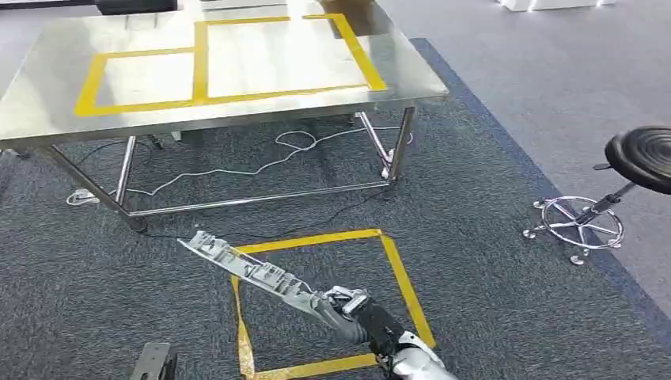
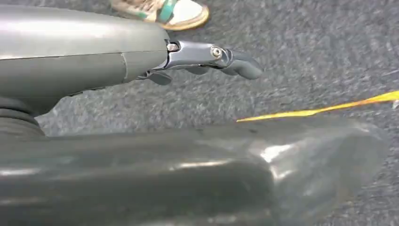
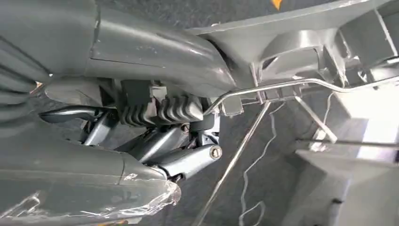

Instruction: Take the parts from the cabinet and place them on the table.

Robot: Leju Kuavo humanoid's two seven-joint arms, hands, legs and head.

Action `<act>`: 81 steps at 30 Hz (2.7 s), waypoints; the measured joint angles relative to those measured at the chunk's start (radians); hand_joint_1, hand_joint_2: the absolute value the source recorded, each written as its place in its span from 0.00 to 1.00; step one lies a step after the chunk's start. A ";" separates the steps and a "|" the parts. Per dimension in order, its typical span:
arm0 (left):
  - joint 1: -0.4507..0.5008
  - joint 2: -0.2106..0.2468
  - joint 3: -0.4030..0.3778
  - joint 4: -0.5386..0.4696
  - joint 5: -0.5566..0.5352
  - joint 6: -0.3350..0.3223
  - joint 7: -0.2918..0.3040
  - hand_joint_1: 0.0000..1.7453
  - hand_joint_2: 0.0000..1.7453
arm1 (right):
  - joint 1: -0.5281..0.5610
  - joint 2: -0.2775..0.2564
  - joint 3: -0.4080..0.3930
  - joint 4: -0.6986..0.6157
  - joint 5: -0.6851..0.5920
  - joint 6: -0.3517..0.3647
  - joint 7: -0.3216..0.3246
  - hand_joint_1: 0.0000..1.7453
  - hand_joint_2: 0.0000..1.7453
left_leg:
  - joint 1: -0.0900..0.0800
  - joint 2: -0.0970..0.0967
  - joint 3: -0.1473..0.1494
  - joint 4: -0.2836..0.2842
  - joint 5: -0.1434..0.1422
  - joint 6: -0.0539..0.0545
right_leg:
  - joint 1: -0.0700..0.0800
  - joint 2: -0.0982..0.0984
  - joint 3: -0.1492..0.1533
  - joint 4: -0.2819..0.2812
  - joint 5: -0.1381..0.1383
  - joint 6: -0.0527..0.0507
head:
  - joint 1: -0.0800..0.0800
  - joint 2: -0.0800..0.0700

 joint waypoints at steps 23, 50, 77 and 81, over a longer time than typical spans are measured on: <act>-0.007 -0.004 0.011 0.000 0.016 0.018 0.006 0.00 0.00 | -0.100 0.003 -0.202 -0.001 -0.016 -0.092 -0.054 1.00 1.00 | -0.004 -0.001 -0.039 0.071 0.012 -0.035 | 0.001 0.005 0.028 -0.072 0.062 -0.044 | -0.006 0.000; -0.015 -0.021 0.077 0.000 0.061 -0.079 -0.013 0.00 0.00 | -0.046 0.040 -0.203 0.000 0.030 -0.028 -0.042 1.00 1.00 | -0.006 -0.005 -0.185 0.331 -0.128 -0.041 | -0.007 0.009 0.049 -0.072 0.032 -0.047 | -0.006 0.000; -0.011 -0.023 0.077 0.000 0.030 -0.116 -0.042 0.00 0.00 | -0.034 0.048 -0.199 0.001 0.064 -0.042 -0.058 1.00 1.00 | -0.011 -0.006 -0.050 0.099 -0.066 -0.034 | -0.004 0.010 0.045 -0.075 0.038 -0.042 | -0.002 0.000; -0.005 -0.023 0.078 0.000 0.032 -0.133 -0.039 0.00 0.00 | -0.029 0.050 -0.199 0.001 0.066 -0.040 -0.060 1.00 1.00 | -0.009 -0.006 -0.183 0.324 -0.115 -0.040 | -0.004 0.016 0.055 -0.075 0.011 -0.051 | -0.001 0.000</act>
